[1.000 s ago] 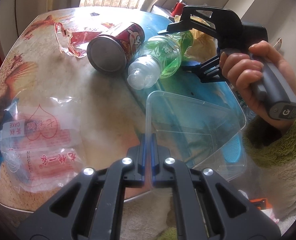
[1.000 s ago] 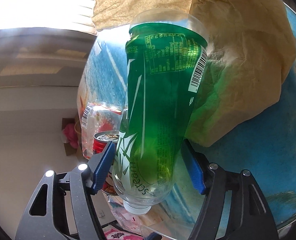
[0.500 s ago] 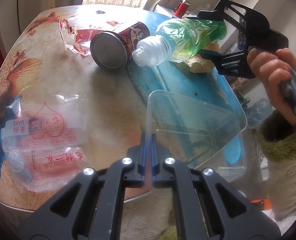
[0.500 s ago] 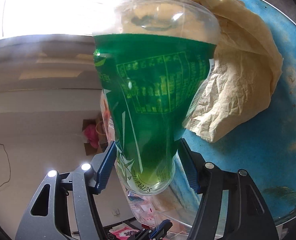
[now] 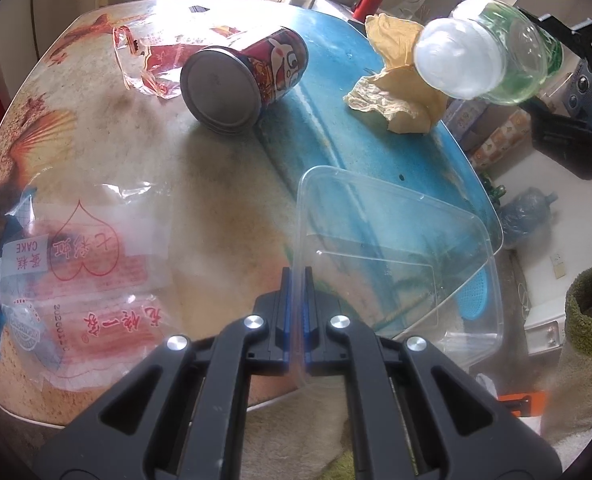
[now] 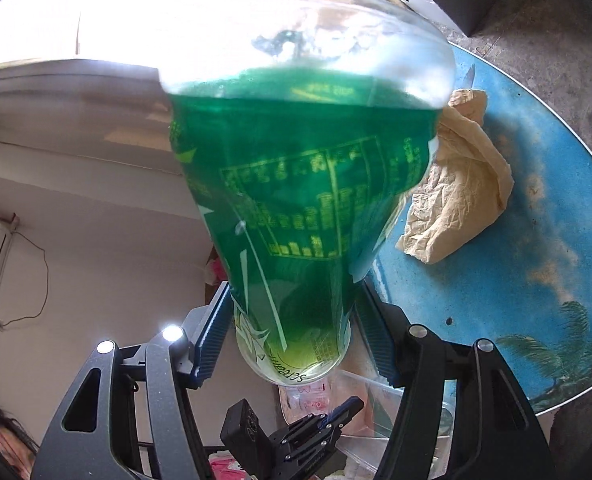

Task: Collect trash
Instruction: 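Lift the clear tub and green bottle and carry them to the wastebasket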

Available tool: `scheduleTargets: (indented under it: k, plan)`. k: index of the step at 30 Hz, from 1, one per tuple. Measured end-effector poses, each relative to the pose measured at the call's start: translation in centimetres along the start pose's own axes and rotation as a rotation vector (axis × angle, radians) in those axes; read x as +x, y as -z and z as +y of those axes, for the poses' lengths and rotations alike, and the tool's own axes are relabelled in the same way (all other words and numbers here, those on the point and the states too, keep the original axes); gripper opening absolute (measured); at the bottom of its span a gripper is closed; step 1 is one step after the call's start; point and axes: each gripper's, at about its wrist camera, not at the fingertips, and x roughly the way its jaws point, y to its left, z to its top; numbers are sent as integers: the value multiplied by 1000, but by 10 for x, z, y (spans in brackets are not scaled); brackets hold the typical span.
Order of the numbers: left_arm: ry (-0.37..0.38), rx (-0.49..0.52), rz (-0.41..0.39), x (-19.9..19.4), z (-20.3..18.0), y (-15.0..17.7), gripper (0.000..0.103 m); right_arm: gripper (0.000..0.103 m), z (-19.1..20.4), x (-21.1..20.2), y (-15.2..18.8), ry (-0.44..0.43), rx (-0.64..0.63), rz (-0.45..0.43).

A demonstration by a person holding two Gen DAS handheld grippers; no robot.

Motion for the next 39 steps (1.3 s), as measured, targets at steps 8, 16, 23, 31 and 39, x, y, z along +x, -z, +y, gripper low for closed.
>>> scheduleTargets:
  k: [8, 16, 23, 31, 39]
  plan:
    - [4, -28, -31, -8, 3, -6, 2, 61, -66, -44, 37, -135, 165, 2]
    - [4, 9, -94, -25, -15, -22, 2, 61, -111, -81, 40, -192, 259, -50]
    - [1, 102, -137, -26, -55, -46, 2, 61, -135, -141, 46, -234, 281, -178]
    - [47, 269, -155, -12, -131, -65, 2, 61, -176, -255, 87, -168, 329, -463]
    - [128, 497, -167, 6, -248, -67, 2, 61, -233, -356, 132, 128, 455, -746]
